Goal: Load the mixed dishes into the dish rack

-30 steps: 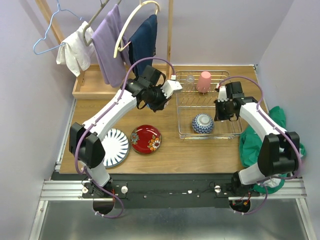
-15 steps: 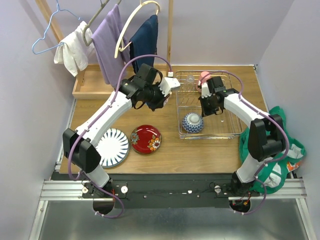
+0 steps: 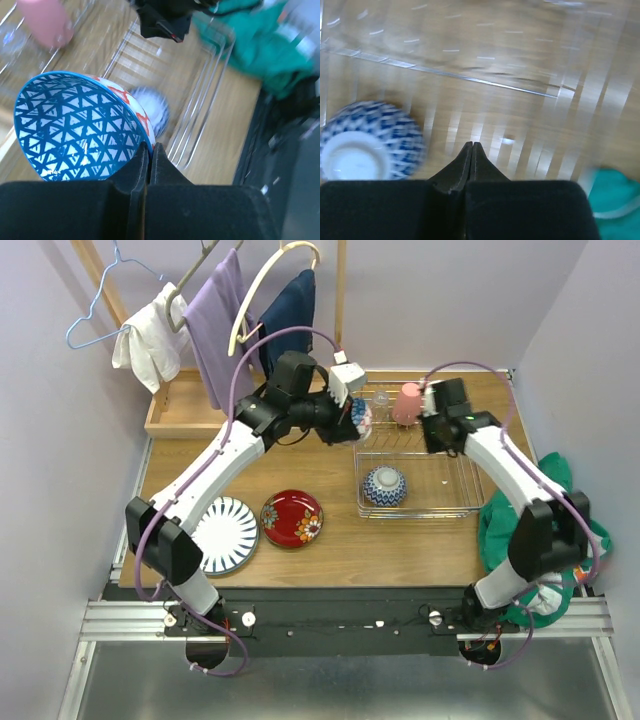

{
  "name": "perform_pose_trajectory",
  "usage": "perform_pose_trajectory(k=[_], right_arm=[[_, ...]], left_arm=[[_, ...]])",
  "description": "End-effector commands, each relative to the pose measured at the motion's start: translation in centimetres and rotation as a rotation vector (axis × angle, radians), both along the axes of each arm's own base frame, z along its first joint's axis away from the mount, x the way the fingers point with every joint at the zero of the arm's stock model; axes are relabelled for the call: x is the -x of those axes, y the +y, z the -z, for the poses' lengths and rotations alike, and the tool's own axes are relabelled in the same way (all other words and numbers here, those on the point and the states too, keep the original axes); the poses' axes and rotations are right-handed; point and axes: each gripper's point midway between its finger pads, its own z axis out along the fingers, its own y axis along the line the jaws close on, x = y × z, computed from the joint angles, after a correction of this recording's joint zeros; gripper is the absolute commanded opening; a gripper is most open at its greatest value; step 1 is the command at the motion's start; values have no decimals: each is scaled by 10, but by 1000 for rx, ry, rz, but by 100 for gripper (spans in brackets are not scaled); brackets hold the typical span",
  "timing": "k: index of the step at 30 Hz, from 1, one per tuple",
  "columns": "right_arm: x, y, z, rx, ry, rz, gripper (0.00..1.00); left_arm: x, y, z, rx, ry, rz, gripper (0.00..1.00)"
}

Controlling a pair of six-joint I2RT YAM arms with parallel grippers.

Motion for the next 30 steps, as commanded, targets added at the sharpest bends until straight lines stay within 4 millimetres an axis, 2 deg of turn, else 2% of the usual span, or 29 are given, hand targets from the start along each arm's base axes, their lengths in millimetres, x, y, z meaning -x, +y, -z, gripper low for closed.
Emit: perform_pose_trajectory(k=[1,2,3,4,5,6,7,8,9,10,12,13,14,15,16,18,19,20,21,22,24,25,30], right_arm=[[8,-105,-56,53,-175,393,12],[17,-114,-61,22,-184,425,16],[24,-123,-60,7,-171,456,35],[31,-134,-62,-7,-169,493,45],[39,-141,-59,-15,-162,513,52],[47,-141,-67,-24,-180,512,65],[52,-142,-68,-21,-183,507,69],[57,-143,-70,-22,-188,505,73],[66,-142,-71,-23,-196,505,78],[70,-144,-72,-25,-199,512,81],[80,-147,-65,-26,-185,522,85],[85,-154,-65,-33,-191,551,86],[87,-158,-63,-38,-190,566,86],[89,-162,-60,-40,-187,581,86],[95,-171,-56,-38,-182,614,86],[98,-177,-55,-38,-178,638,86],[99,-180,-59,-37,-187,648,86],[100,-181,-62,-38,-191,650,86],[100,-183,-64,-37,-194,653,86],[101,-184,-65,-34,-197,653,86],[102,-187,-68,-27,-206,657,86],[103,-189,-68,-27,-208,664,86],[109,-192,-60,-44,-176,685,86]], left_arm=[[0,-70,-47,331,130,55,0],[1,-80,-47,353,158,64,0],[0,-91,-56,403,156,74,0],[1,-105,-48,416,226,72,0],[12,-121,-47,425,245,102,0],[12,-131,-57,453,223,116,0],[13,-145,-46,450,265,112,0],[22,-157,-47,468,277,130,0],[17,-166,-54,522,254,118,0],[13,-175,-45,538,296,94,0],[11,-187,-44,596,376,44,0],[0,-194,-32,596,395,-30,0],[1,-199,-28,603,441,-61,0],[8,-209,-28,618,460,-53,0],[8,-218,-13,611,492,-73,0],[13,-230,-5,614,554,-99,0],[20,-240,9,595,589,-108,0],[21,-245,15,594,603,-119,0],[23,-250,10,612,608,-107,0],[26,-257,20,600,620,-104,0],[23,-263,22,605,627,-117,0],[21,-266,31,596,647,-132,0],[15,-273,44,598,674,-152,0]])
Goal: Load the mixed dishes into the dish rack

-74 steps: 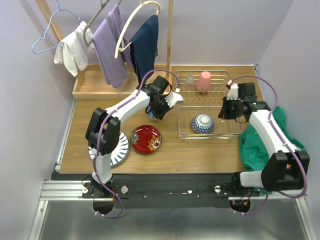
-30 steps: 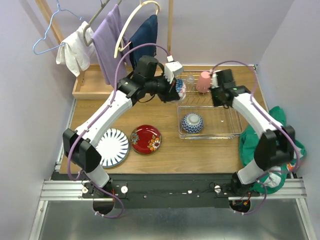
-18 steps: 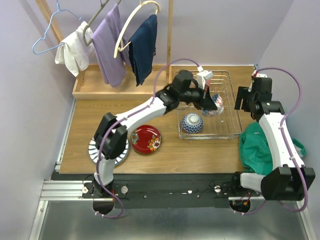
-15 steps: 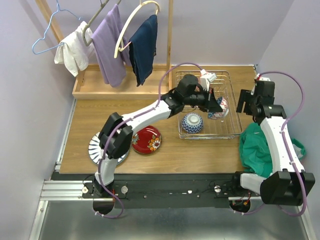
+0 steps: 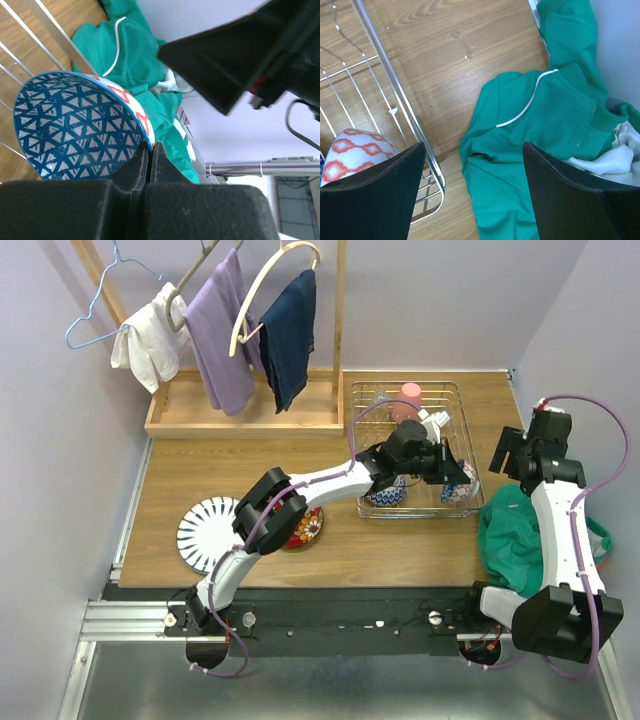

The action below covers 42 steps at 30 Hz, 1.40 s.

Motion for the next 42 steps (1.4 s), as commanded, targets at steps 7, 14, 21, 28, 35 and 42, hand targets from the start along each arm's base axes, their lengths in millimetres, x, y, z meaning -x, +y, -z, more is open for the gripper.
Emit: perform_pose_trajectory(k=[7,14,21,28,35,42], right_arm=[[9,-10,5,-28,37,31,85],[7,-16,10,-34,65,41,85],[1,-21,16,-42,80,46,84],[-3,-21,23,-58,92,42,84],[-2,-12,33,-109,86,33,84],[-5,7,39,-202,51,-2,84]], left_arm=[[-37,-16,-20,114,47,-120,0],[-55,-20,-11,126,95,-164,0],[-74,-20,5,146,124,-183,0],[-74,-8,30,131,175,-173,0],[-67,17,10,141,106,-142,30],[-69,52,13,31,24,-158,47]])
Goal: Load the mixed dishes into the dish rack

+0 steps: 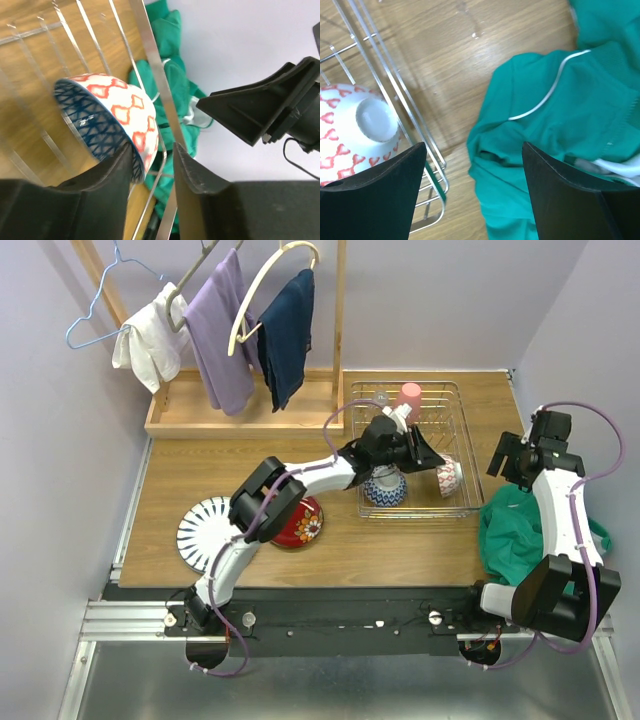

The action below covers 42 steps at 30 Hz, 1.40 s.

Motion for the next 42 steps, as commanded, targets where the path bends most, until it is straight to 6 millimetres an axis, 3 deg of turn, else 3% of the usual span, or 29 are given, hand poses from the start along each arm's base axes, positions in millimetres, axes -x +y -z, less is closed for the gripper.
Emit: perform_pose_trajectory(k=[1,2,4,5,7,8,13,14,15,17,18,20,21,23,25,26,28,30,31,32,33,34,36,38,40,42], right_arm=[[-5,19,3,-102,-54,-34,84],[-5,21,4,-113,-55,-38,84],[-6,24,3,-127,-67,-47,84],[-6,25,3,-131,-68,-51,84],[-8,30,1,-153,-79,-65,84],[-9,32,0,-163,-85,-71,84],[-12,50,3,-249,-95,-126,84],[-13,52,4,-263,-95,-136,84],[-15,57,4,-284,-101,-155,84],[-19,61,5,-301,-106,-187,84],[-24,64,2,-312,-124,-204,84],[-31,65,2,-326,-132,-212,84],[-37,66,-1,-335,-151,-222,84],[-47,68,-8,-354,-176,-227,84],[-57,72,-18,-354,-202,-250,84],[-61,74,-15,-355,-193,-260,84],[-68,79,-15,-343,-190,-284,84],[-76,80,-15,-327,-184,-301,86],[-78,81,-15,-317,-177,-306,86],[-84,81,-21,-306,-189,-315,87],[-87,82,-18,-307,-178,-319,100],[-90,87,-20,-308,-178,-335,100],[-97,94,-29,-295,-201,-372,100],[-99,114,-36,-270,-213,-456,100],[-95,141,-42,-235,-224,-554,100],[-89,153,-43,-208,-222,-610,100]], left_arm=[[1,27,-35,-40,-134,9,48],[2,32,-44,-43,-151,9,48],[2,42,-38,-87,-167,10,52],[5,46,-50,-83,-193,17,53],[7,55,-51,-116,-244,39,53],[8,60,-64,-116,-279,43,53],[17,85,-84,-201,-426,121,54],[15,95,-94,-220,-508,142,54],[23,106,-87,-264,-506,199,55],[21,125,-101,-313,-638,250,56],[23,144,-90,-374,-614,289,56],[13,172,-92,-480,-715,329,56],[13,199,-75,-575,-646,350,56],[7,233,-69,-704,-674,367,56],[5,280,-48,-828,-641,401,56],[8,297,-52,-850,-655,404,56],[24,329,-31,-918,-664,510,56],[50,352,-21,-968,-706,647,56],[63,363,0,-991,-721,729,56],[66,374,-2,-1036,-760,718,56],[61,378,1,-1068,-795,694,56],[70,389,20,-1099,-765,713,57],[71,400,29,-1152,-754,705,57],[75,409,45,-1169,-692,692,57],[64,416,50,-1177,-669,616,58],[52,421,54,-1180,-630,541,58]])
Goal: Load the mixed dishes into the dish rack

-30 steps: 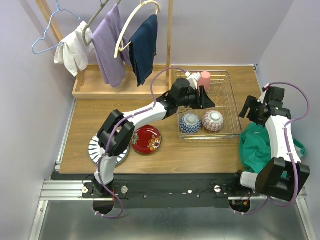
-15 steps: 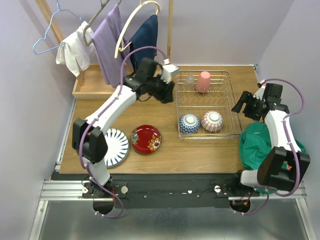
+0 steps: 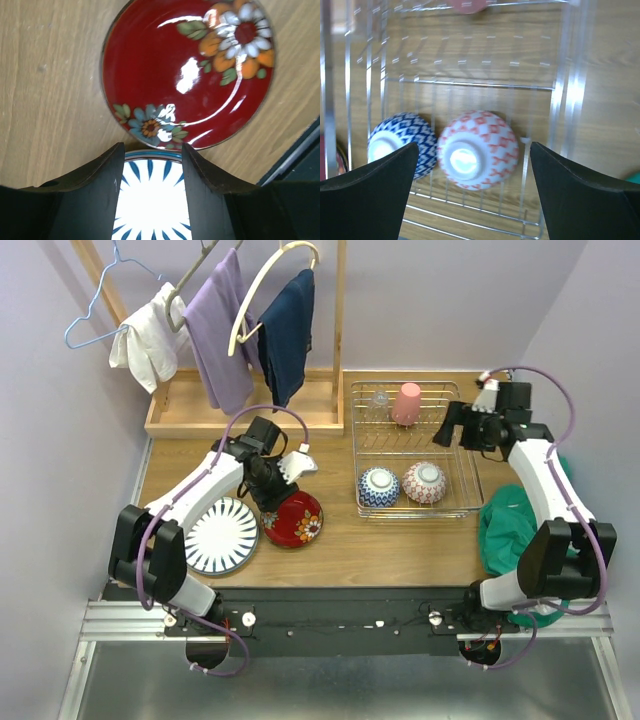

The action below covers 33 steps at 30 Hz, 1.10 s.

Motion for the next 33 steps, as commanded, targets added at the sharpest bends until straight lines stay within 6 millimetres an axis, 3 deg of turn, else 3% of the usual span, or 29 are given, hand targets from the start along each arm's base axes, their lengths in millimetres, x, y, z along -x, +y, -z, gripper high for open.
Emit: perform_pose_trajectory(k=[1,7,12,21,24,29,31,33], right_arm=[[6,53,-19,103,-103,-228,100],[8,61,-21,86,-90,-253,100],[2,61,-28,95,-102,-258,100],[-4,65,-34,75,-123,-267,100],[-6,66,-34,76,-122,-272,100],[-9,67,-33,68,-129,-269,100],[-10,68,-32,64,-135,-271,100],[-10,69,-32,59,-140,-274,100]], left_arm=[[-34,17,6,3,-75,-116,58],[-65,8,20,15,-57,-170,58],[-61,-3,35,52,30,-141,57],[-67,0,57,24,58,-157,50],[-70,1,55,38,72,-159,38],[-76,4,43,63,47,-160,6],[-77,5,37,67,29,-157,0],[-81,6,25,74,-6,-161,0]])
